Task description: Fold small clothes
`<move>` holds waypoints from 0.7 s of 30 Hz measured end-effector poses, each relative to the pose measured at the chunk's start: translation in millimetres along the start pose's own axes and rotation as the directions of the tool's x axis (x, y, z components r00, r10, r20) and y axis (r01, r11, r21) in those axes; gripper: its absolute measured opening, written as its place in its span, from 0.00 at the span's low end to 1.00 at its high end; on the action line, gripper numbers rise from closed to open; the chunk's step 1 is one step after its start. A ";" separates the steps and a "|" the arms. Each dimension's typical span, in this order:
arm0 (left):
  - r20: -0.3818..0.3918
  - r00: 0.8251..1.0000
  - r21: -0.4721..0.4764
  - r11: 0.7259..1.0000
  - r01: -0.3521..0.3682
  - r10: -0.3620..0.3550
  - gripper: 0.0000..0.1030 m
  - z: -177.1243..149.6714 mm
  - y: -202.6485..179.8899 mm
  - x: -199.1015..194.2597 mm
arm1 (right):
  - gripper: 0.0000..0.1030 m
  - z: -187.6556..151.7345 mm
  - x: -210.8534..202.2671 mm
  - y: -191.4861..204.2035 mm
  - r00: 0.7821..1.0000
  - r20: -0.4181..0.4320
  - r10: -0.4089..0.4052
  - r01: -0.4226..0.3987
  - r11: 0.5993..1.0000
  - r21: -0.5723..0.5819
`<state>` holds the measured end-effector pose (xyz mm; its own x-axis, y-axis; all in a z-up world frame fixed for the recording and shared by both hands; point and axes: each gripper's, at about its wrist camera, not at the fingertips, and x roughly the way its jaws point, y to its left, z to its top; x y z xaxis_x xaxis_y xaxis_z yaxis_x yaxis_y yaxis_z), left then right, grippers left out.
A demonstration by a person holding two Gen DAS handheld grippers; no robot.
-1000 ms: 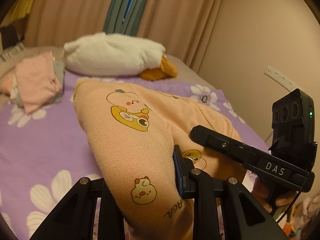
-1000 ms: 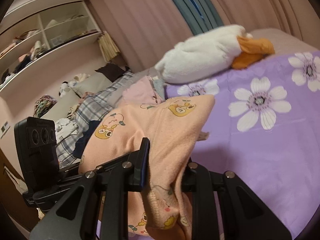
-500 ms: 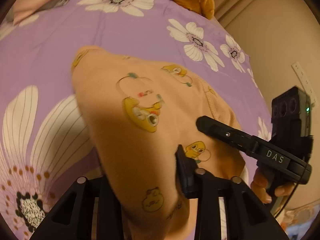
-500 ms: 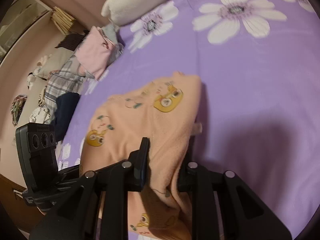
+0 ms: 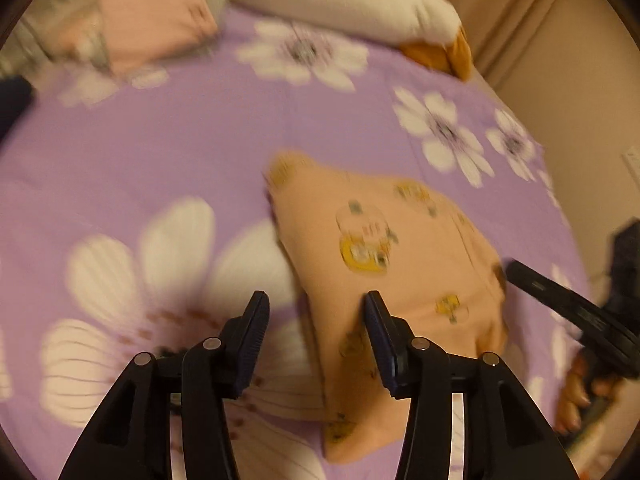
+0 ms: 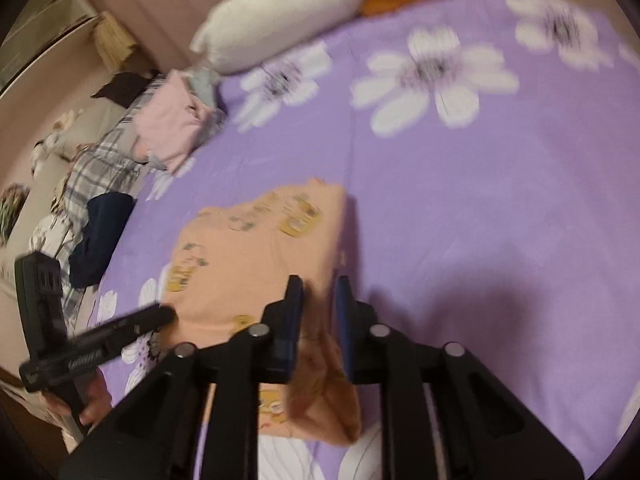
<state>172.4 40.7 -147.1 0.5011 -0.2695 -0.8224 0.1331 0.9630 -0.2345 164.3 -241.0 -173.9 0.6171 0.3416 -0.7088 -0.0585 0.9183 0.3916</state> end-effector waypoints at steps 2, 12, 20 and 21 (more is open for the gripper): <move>0.033 0.999 0.027 1.000 -0.009 0.008 0.47 -0.2 -6.7 -8.1 | 0.16 -1.5 -14.0 10.5 0.998 0.022 0.058 -0.057 0.997 -0.043; -0.164 0.986 0.031 0.999 -0.005 0.010 0.47 -38.9 -17.4 46.1 | 0.00 -25.8 44.2 -16.7 0.963 -0.252 0.091 -0.083 0.996 0.044; -0.148 0.985 -0.074 0.994 0.079 -0.089 0.49 -48.5 9.7 31.7 | 0.00 -30.0 28.5 -18.5 0.972 -0.228 0.054 -0.048 0.998 0.030; -0.140 0.987 -0.080 0.994 0.069 -0.079 0.49 -50.9 10.1 25.6 | 0.10 -30.0 20.6 -10.7 0.973 -0.223 0.065 -0.064 0.998 0.011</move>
<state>143.1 43.1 -196.9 0.3645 -0.3436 -0.8655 0.0982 0.9384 -0.3312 154.1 -237.8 -210.3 0.4219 0.4362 -0.7948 -0.0895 0.8924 0.4422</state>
